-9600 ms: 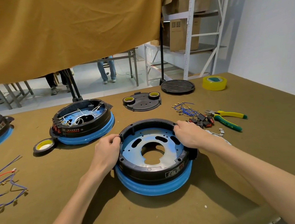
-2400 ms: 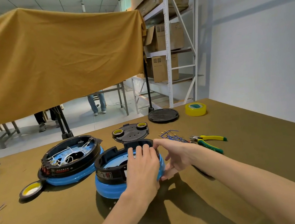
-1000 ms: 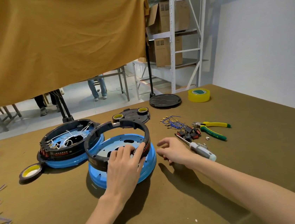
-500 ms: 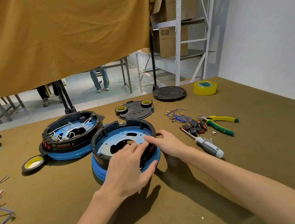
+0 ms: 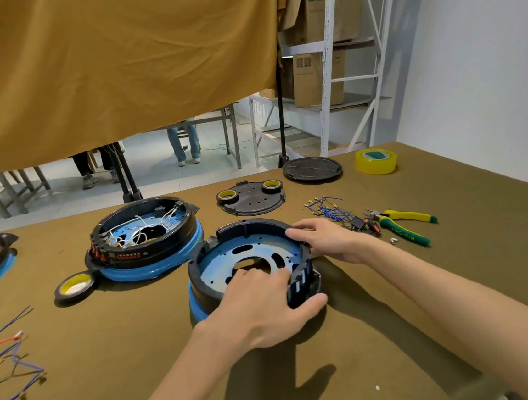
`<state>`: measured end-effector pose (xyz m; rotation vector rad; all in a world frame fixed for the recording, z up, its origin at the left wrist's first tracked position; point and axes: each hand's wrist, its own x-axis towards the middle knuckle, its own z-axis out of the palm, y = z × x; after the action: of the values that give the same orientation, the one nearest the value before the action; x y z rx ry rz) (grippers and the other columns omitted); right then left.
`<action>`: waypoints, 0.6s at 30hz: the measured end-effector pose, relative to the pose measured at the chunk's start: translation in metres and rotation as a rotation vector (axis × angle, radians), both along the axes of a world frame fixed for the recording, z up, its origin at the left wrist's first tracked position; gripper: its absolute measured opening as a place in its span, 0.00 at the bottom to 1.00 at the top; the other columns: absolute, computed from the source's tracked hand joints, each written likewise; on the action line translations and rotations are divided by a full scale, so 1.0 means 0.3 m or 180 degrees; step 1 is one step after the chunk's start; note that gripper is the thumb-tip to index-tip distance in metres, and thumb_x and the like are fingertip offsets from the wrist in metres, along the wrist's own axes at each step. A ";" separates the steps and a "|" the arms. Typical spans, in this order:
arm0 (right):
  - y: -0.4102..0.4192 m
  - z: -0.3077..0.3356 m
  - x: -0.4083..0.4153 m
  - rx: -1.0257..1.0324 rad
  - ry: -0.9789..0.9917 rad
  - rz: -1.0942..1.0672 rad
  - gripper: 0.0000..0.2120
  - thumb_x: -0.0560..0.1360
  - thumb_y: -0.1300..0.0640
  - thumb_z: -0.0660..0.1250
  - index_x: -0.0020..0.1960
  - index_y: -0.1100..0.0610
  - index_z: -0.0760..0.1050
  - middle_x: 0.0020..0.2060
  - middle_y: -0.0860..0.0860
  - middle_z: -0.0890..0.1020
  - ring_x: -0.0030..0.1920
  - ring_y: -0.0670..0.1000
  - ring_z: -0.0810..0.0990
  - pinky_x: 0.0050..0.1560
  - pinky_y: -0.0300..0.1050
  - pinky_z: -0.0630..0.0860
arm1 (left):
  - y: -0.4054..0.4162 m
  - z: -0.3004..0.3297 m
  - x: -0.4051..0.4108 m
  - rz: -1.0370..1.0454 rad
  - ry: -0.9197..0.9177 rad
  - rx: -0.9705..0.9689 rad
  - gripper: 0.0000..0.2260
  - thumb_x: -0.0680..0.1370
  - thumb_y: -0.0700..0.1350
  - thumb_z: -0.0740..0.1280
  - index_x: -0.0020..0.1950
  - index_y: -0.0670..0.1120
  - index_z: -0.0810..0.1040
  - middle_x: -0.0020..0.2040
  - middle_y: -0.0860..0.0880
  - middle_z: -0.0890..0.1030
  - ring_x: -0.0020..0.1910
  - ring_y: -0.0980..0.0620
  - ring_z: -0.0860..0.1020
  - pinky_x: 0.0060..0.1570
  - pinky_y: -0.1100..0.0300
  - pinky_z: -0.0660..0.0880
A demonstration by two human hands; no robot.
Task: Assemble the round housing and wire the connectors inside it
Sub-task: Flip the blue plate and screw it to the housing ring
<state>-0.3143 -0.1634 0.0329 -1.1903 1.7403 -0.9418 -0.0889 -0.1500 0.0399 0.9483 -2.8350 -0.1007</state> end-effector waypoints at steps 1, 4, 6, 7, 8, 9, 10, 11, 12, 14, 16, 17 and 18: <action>0.009 0.003 -0.011 -0.0031 -0.0044 -0.0013 0.17 0.82 0.44 0.66 0.65 0.53 0.77 0.56 0.50 0.84 0.53 0.49 0.85 0.49 0.44 0.82 | 0.005 0.000 -0.010 -0.0019 0.0034 0.0214 0.39 0.73 0.79 0.44 0.60 0.53 0.78 0.47 0.52 0.83 0.47 0.50 0.79 0.53 0.49 0.72; 0.038 0.000 -0.026 -0.0040 -0.0137 -0.0014 0.13 0.83 0.44 0.63 0.60 0.48 0.80 0.53 0.47 0.87 0.52 0.47 0.86 0.52 0.44 0.82 | 0.003 0.005 -0.011 -0.0120 0.0138 0.0681 0.40 0.74 0.78 0.46 0.77 0.56 0.68 0.65 0.53 0.82 0.65 0.49 0.76 0.70 0.49 0.66; 0.051 0.002 -0.020 -0.0032 -0.0256 -0.0031 0.16 0.84 0.44 0.62 0.65 0.50 0.79 0.55 0.47 0.86 0.55 0.48 0.86 0.55 0.44 0.80 | -0.008 0.006 0.005 -0.0221 0.0159 0.0786 0.39 0.74 0.77 0.48 0.78 0.57 0.67 0.67 0.55 0.80 0.66 0.50 0.75 0.70 0.50 0.67; 0.055 0.003 -0.015 -0.0034 -0.0300 -0.0054 0.17 0.84 0.45 0.61 0.68 0.52 0.77 0.56 0.47 0.85 0.55 0.47 0.85 0.55 0.43 0.79 | -0.011 0.004 0.013 -0.0270 0.0147 0.0820 0.38 0.74 0.77 0.49 0.76 0.57 0.69 0.65 0.56 0.81 0.63 0.52 0.77 0.65 0.51 0.72; 0.056 0.002 -0.011 -0.0037 -0.0330 -0.0085 0.18 0.85 0.46 0.61 0.70 0.53 0.76 0.56 0.46 0.85 0.55 0.46 0.84 0.55 0.43 0.80 | -0.012 0.001 0.019 -0.0315 0.0121 0.0792 0.36 0.75 0.76 0.50 0.74 0.57 0.72 0.61 0.56 0.82 0.58 0.53 0.79 0.58 0.53 0.75; 0.056 0.000 -0.006 -0.0036 -0.0346 -0.0122 0.18 0.85 0.47 0.61 0.71 0.54 0.75 0.57 0.47 0.84 0.56 0.47 0.84 0.57 0.46 0.80 | -0.011 -0.002 0.024 -0.0346 0.0084 0.0704 0.35 0.75 0.76 0.51 0.71 0.56 0.74 0.57 0.56 0.83 0.53 0.54 0.80 0.51 0.54 0.76; 0.056 -0.004 -0.002 -0.0034 -0.0369 -0.0167 0.18 0.85 0.48 0.60 0.71 0.54 0.76 0.59 0.50 0.84 0.58 0.50 0.83 0.62 0.52 0.79 | -0.010 -0.004 0.026 -0.0358 0.0034 0.0594 0.34 0.75 0.75 0.52 0.69 0.55 0.76 0.54 0.55 0.83 0.51 0.53 0.80 0.48 0.55 0.76; 0.056 -0.008 0.002 -0.0038 -0.0385 -0.0215 0.18 0.86 0.49 0.60 0.70 0.55 0.75 0.61 0.53 0.83 0.61 0.54 0.82 0.67 0.58 0.76 | -0.009 -0.006 0.026 -0.0363 -0.0005 0.0502 0.33 0.75 0.74 0.53 0.69 0.54 0.76 0.54 0.54 0.83 0.51 0.52 0.80 0.47 0.55 0.76; 0.055 -0.014 0.005 -0.0052 -0.0395 -0.0256 0.17 0.86 0.49 0.59 0.70 0.56 0.75 0.62 0.54 0.82 0.63 0.56 0.81 0.70 0.60 0.74 | -0.011 -0.009 0.025 -0.0375 -0.0013 0.0455 0.32 0.75 0.74 0.54 0.66 0.54 0.78 0.51 0.54 0.83 0.49 0.53 0.80 0.44 0.56 0.75; 0.054 -0.020 0.005 -0.0084 -0.0387 -0.0269 0.17 0.86 0.50 0.59 0.71 0.56 0.75 0.62 0.55 0.82 0.64 0.56 0.80 0.71 0.61 0.73 | -0.015 -0.012 0.024 -0.0421 0.0016 0.0447 0.27 0.76 0.73 0.55 0.57 0.54 0.79 0.42 0.55 0.80 0.40 0.55 0.78 0.36 0.58 0.70; 0.049 -0.018 -0.002 -0.0108 -0.0361 -0.0203 0.17 0.86 0.51 0.58 0.70 0.55 0.75 0.62 0.55 0.82 0.63 0.56 0.81 0.69 0.59 0.75 | -0.020 -0.012 0.020 -0.0459 0.0018 0.0441 0.24 0.76 0.72 0.56 0.53 0.54 0.78 0.38 0.55 0.79 0.38 0.55 0.77 0.33 0.59 0.68; 0.046 -0.015 -0.006 -0.0113 -0.0342 -0.0183 0.16 0.86 0.50 0.58 0.70 0.54 0.75 0.61 0.55 0.83 0.62 0.55 0.82 0.68 0.58 0.76 | -0.023 -0.013 0.017 -0.0470 0.0020 0.0422 0.23 0.77 0.71 0.56 0.53 0.54 0.77 0.39 0.54 0.79 0.38 0.55 0.77 0.33 0.59 0.68; 0.044 -0.010 -0.009 -0.0117 -0.0339 -0.0166 0.16 0.86 0.50 0.58 0.69 0.53 0.76 0.61 0.54 0.83 0.61 0.55 0.82 0.66 0.56 0.77 | -0.024 -0.014 0.014 -0.0481 0.0013 0.0386 0.23 0.77 0.70 0.57 0.54 0.53 0.77 0.40 0.54 0.79 0.38 0.55 0.77 0.33 0.59 0.69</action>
<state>-0.3170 -0.1503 0.0299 -1.1024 1.6828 -1.0532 -0.0848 -0.1573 0.0355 0.7524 -2.9216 -0.2943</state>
